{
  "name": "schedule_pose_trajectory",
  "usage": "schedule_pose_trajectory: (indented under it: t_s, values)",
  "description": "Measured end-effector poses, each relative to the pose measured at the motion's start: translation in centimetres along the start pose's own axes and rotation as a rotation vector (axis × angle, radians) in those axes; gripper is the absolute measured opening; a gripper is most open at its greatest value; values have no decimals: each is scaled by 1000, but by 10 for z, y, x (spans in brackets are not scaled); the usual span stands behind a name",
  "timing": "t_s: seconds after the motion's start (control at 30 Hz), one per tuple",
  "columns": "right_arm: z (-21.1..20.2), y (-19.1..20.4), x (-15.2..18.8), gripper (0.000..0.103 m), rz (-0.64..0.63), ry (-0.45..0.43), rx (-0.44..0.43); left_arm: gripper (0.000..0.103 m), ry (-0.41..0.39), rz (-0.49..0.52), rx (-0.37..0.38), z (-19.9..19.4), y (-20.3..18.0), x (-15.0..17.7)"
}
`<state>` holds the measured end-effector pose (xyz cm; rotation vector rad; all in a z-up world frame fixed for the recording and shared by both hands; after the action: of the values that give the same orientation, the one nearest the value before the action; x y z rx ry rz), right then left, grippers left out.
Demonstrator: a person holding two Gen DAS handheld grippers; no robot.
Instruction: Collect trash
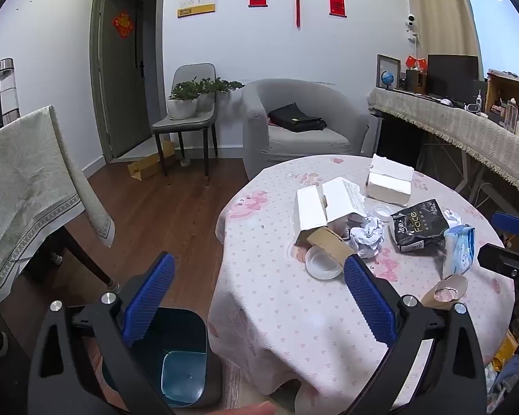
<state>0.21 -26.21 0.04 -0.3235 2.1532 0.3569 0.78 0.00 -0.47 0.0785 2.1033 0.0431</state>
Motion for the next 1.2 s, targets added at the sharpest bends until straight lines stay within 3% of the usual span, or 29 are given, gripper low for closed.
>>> schedule_pose_trajectory:
  t_s: [0.3, 1.2]
  values:
    - [-1, 1, -1, 100, -2, -3, 9, 99, 6, 1, 2, -8, 13, 1]
    - [0, 2, -3, 100, -2, -4, 11, 99, 21, 14, -10, 1, -1, 1]
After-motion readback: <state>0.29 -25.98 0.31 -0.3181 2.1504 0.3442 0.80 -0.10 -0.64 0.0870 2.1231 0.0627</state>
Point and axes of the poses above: each gripper's, at about its wrist camera, not at the fingertips, and z roughly the way its jaws point, y to its left, x to its underside, the point moved 1 cm from there along z, roughly the way its jaws point, and after that the axes turned 4 degrees about z, right-handed, at the moved point
